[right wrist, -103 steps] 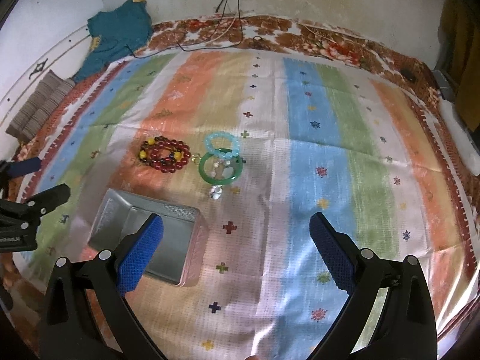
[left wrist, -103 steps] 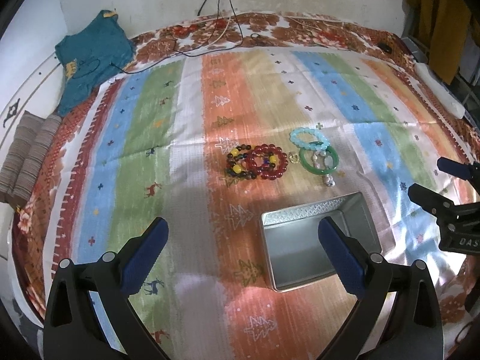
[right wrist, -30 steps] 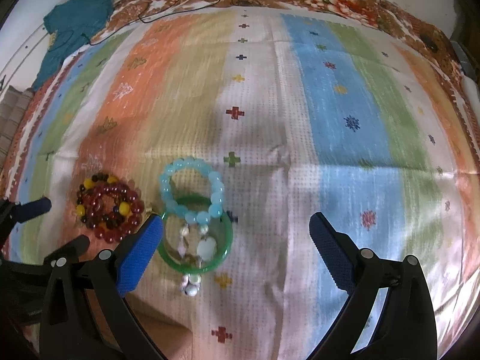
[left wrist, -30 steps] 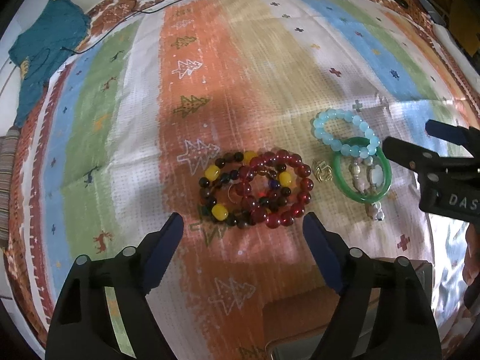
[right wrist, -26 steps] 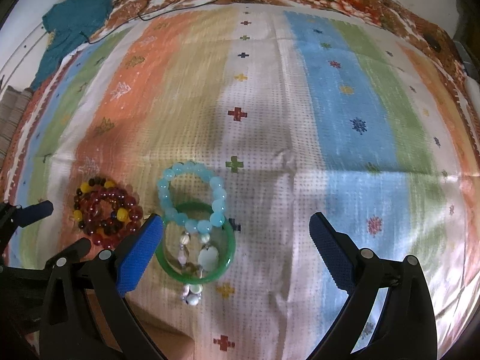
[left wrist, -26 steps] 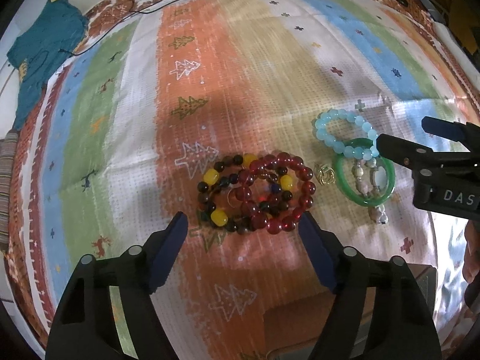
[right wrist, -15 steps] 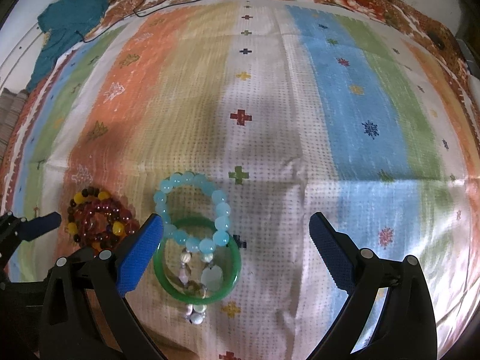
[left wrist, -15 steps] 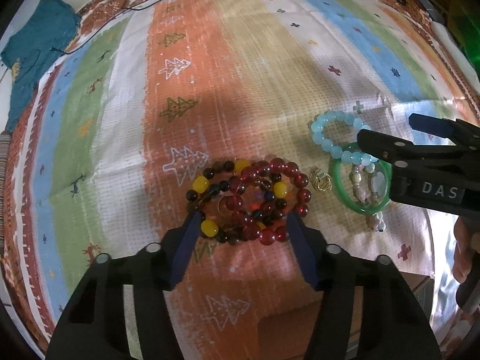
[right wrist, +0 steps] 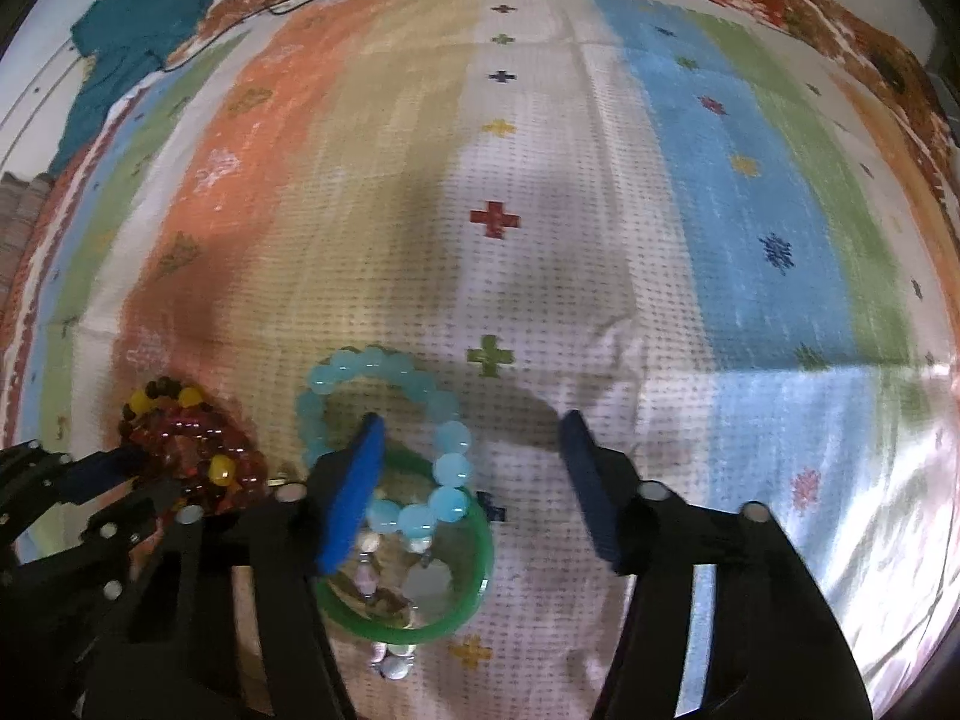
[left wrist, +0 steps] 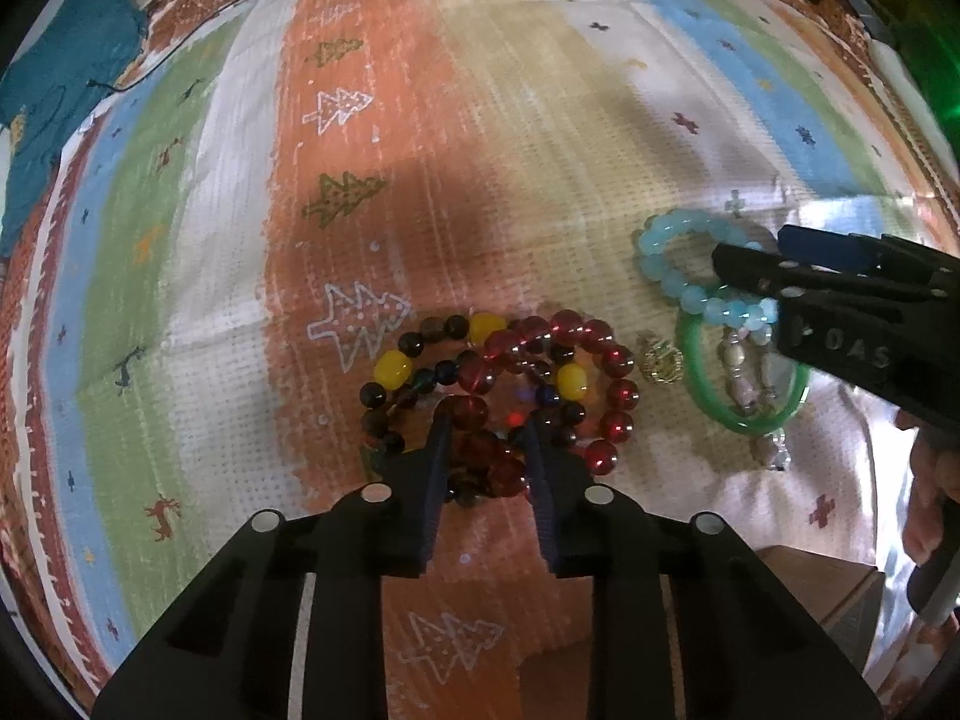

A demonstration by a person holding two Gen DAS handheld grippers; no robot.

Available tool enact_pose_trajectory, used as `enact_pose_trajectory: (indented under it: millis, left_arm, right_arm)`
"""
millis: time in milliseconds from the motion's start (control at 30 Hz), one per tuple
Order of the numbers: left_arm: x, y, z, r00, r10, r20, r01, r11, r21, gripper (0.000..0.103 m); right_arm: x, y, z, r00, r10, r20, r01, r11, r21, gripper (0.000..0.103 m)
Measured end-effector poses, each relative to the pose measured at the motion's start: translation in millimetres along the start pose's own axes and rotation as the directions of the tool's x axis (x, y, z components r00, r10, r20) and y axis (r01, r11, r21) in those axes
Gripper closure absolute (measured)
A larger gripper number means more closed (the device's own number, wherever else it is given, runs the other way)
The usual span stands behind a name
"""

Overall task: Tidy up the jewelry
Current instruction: 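Lift the red bead bracelet with the left gripper while the right grasps the light blue bracelet, then carry both bracelets over the silver tin and open both grippers to drop them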

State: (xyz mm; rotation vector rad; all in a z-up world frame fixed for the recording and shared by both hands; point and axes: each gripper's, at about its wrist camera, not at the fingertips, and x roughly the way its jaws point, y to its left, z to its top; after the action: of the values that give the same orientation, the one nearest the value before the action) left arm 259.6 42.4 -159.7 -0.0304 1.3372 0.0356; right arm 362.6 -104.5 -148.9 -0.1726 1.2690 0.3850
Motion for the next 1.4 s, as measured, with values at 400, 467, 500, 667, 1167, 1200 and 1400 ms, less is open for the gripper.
enact_pose_trajectory:
  millis: [400,467,500,667,1167,1200,1400]
  left_arm:
    - [-9.6,-1.2,1.0,0.999,0.029,0.034,-0.029,1.0,0.004,0.09]
    - [-18.2,-1.9,1.1,0.998,0.025,0.051,-0.025,1.0,0.002,0.09]
    - [-21.8,-2.0,-1.4,0.998,0.023,0.058,-0.023,1.0,0.002,0.09]
    - [-35.6,-6.1,-8.1,0.996,0.006,0.084,-0.008,1.0,0.016,0.09]
    - [-76.4,-24.0,-21.7,0.987,-0.049,0.153,0.046,0.999,0.023,0.09]
    - [-79.3,-24.3,-22.3,0.986,-0.046,0.159,0.042,0.999,0.026,0.09]
    - [-97.5,-19.0,-24.9,0.978,-0.067,0.195,0.065,0.998,0.016,0.09]
  right_arm:
    - [-8.5,-6.0,-7.1,1.0,0.011,0.014,-0.011,1.0,0.0,0.091]
    - [-18.6,-6.3,-10.1,0.999,0.016,0.032,-0.016,1.0,-0.001,0.091]
    - [-22.3,-5.5,-11.4,0.999,0.018,0.039,-0.018,1.0,-0.003,0.091]
    - [-43.4,-2.7,-22.3,0.997,0.011,0.074,-0.009,1.0,-0.026,0.091]
    - [-87.8,5.7,-34.7,0.985,0.034,0.17,-0.018,0.996,-0.092,0.091]
    - [-89.8,5.6,-35.6,0.984,0.036,0.174,-0.02,0.995,-0.094,0.091]
    - [-110.2,8.8,-45.3,0.975,0.05,0.216,-0.027,0.994,-0.109,0.091]
